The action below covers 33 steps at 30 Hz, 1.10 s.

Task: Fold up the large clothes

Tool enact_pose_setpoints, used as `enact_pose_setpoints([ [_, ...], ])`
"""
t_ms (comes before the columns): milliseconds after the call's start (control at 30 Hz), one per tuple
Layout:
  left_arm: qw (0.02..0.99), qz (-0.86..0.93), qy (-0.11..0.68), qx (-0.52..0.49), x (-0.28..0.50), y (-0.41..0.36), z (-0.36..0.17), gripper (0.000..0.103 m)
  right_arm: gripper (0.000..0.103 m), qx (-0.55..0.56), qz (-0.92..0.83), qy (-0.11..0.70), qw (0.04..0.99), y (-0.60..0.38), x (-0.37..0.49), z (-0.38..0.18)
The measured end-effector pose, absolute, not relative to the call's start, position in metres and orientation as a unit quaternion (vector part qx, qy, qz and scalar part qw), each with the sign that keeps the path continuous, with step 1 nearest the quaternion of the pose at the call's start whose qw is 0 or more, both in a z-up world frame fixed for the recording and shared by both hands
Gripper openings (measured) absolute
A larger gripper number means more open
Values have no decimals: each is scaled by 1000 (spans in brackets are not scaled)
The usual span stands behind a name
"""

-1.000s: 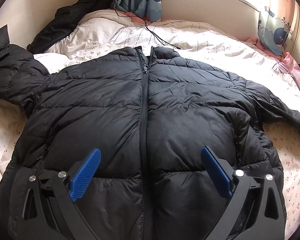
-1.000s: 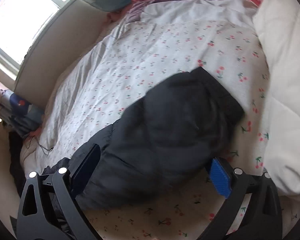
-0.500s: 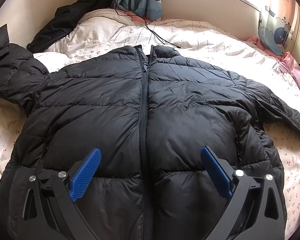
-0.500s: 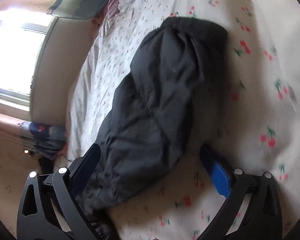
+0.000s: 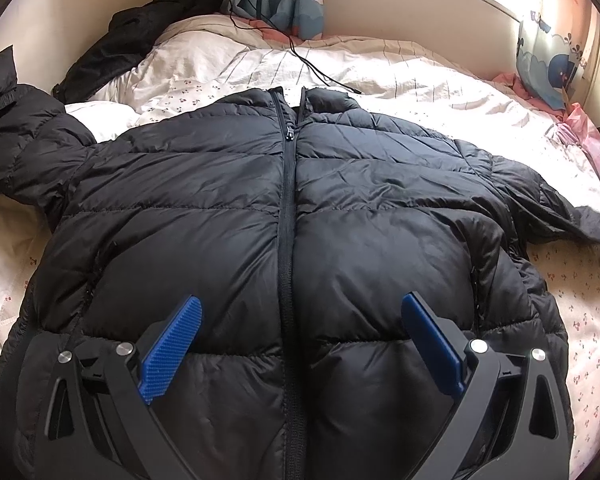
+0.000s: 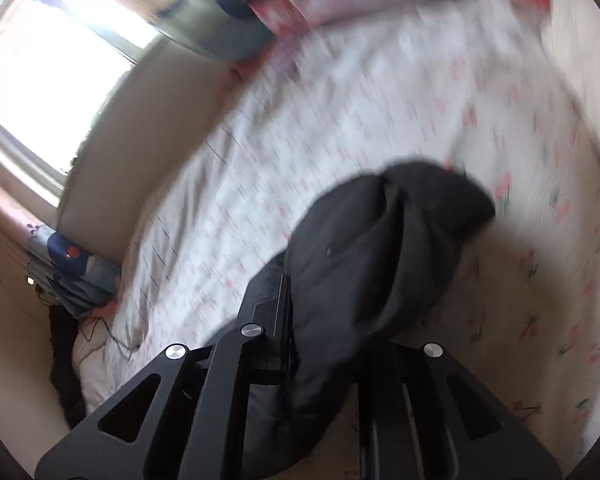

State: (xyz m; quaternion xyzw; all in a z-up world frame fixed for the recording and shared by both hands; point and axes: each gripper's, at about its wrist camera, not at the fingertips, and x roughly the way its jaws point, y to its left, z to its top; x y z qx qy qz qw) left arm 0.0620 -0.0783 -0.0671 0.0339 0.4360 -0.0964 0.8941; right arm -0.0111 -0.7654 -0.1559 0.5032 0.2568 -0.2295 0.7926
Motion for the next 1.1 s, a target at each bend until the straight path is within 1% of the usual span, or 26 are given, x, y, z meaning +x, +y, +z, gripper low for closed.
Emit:
enact_pose_setpoints([
  [33,894,-96,436,34,62,-78,-67,96,34,517,-237,275,775,-767,-8,-170],
  [67,894,-96,436,34,62,-78,-67,96,41,527,-241,281,765,-771,-8,-183],
  [133,894,-96,437,34,62,-78,-68,96,39,517,-238,272,776,-774,-11,-188],
  [167,894,-95,437,34,63,-78,-68,96,21,510,-241,270,781,-775,-12,-187],
  [200,894,-94,436,34,62,-78,-68,96,8,505,-244,259,786,-775,-14,-182],
  [267,896,-93,434,32,62,-76,-66,96,5,505,-239,226,798,-777,-17,-164],
  [400,900,-87,425,35,59,-73,-61,96,4,472,-210,177,838,-770,-20,-116],
  [533,905,-82,415,43,54,-67,-54,96,4,465,-204,184,841,-761,7,-92],
  [667,907,-82,411,41,49,-59,-47,96,4,462,-189,163,851,-742,25,-66],
  [967,909,-72,410,28,43,-16,-37,96,4,389,-89,134,907,-640,105,32],
  [1100,908,-57,416,2,47,12,-36,96,4,361,-29,139,922,-574,147,59],
])
